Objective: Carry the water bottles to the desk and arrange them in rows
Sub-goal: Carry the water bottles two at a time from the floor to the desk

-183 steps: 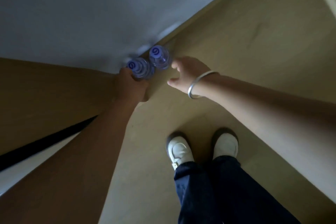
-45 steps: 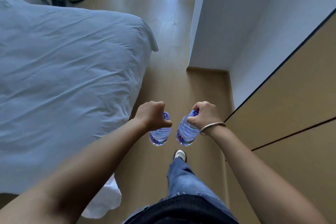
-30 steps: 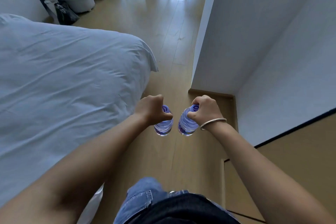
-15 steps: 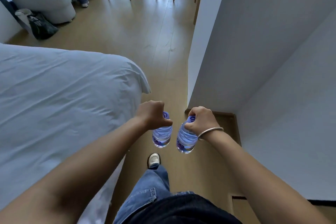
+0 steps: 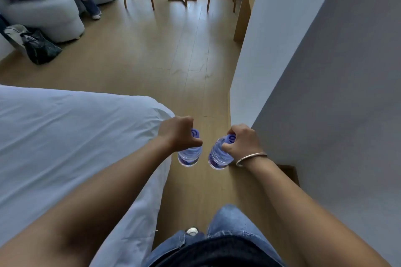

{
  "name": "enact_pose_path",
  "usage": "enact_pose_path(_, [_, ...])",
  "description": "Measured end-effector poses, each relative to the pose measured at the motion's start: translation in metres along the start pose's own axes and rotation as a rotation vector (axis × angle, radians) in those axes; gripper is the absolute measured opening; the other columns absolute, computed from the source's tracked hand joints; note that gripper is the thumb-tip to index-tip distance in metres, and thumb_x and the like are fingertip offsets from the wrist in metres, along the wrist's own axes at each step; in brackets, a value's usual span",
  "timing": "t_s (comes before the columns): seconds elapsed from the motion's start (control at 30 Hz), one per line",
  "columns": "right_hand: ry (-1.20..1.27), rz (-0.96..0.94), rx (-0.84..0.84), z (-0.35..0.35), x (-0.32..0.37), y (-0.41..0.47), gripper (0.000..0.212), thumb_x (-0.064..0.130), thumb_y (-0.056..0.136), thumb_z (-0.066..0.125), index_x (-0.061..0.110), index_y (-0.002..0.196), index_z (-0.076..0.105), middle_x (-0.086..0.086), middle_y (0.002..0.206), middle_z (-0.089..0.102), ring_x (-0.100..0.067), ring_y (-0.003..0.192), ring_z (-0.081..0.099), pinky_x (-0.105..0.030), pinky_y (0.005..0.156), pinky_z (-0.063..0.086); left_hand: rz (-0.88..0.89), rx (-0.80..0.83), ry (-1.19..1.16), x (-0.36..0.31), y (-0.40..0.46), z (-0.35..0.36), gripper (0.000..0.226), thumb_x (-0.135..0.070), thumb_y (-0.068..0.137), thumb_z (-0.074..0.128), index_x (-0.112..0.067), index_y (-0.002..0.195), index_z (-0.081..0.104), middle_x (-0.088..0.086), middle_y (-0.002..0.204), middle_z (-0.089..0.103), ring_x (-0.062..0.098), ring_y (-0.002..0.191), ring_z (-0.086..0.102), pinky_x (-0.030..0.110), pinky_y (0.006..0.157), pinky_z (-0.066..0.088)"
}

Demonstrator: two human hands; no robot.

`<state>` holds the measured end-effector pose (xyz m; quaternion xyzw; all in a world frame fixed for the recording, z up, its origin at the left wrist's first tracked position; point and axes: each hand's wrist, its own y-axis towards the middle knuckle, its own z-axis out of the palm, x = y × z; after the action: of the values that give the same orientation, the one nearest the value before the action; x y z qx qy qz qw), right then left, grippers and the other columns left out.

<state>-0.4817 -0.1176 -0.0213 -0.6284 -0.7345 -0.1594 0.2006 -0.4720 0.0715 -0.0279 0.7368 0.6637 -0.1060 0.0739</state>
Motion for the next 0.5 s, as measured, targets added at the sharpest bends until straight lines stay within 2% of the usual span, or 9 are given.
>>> enact_pose_path(0.13, [0.042, 0.021, 0.032, 0.013, -0.003, 0.051, 0.021, 0.015, 0.070, 0.066, 0.000, 0.084, 0.063, -0.014, 0.086, 0.060, -0.025, 0.076, 0.052, -0.024, 0.064, 0.036, -0.034, 0.039, -0.010, 0.018, 0.043, 0.008, 0.041, -0.045, 0.062, 0.067, -0.021, 0.058, 0.034, -0.007, 0.053, 0.040, 0.009, 0.046, 0.033, 0.022, 0.044, 0.024])
enact_pose_path(0.27, [0.070, 0.031, 0.103, 0.027, -0.008, 0.118, 0.019, 0.016, 0.068, 0.066, 0.001, 0.080, 0.063, -0.013, 0.083, 0.061, -0.019, 0.070, 0.047, -0.022, 0.061, 0.033, -0.075, 0.075, -0.012, 0.036, 0.101, 0.016, 0.039, -0.045, 0.060, 0.065, -0.020, 0.057, 0.035, -0.006, 0.053, 0.042, 0.016, 0.050, 0.039, 0.024, 0.046, 0.026])
enact_pose_path(0.37, [0.067, 0.006, 0.141, 0.033, -0.013, 0.179, 0.018, 0.015, 0.068, 0.066, 0.002, 0.079, 0.061, -0.009, 0.079, 0.057, -0.019, 0.069, 0.046, -0.023, 0.061, 0.034, -0.110, 0.076, -0.011, 0.049, 0.158, 0.016, 0.036, -0.046, 0.061, 0.064, -0.018, 0.063, 0.042, -0.002, 0.060, 0.050, 0.023, 0.058, 0.047, 0.026, 0.051, 0.031])
enact_pose_path(0.5, [0.040, -0.032, 0.177, 0.026, -0.017, 0.268, 0.021, 0.016, 0.070, 0.065, 0.001, 0.085, 0.061, -0.014, 0.088, 0.059, -0.020, 0.073, 0.045, -0.029, 0.067, 0.040, -0.163, 0.098, -0.021, 0.063, 0.237, 0.005, 0.033, -0.043, 0.062, 0.063, -0.018, 0.068, 0.042, -0.001, 0.064, 0.050, 0.025, 0.063, 0.047, 0.026, 0.050, 0.028])
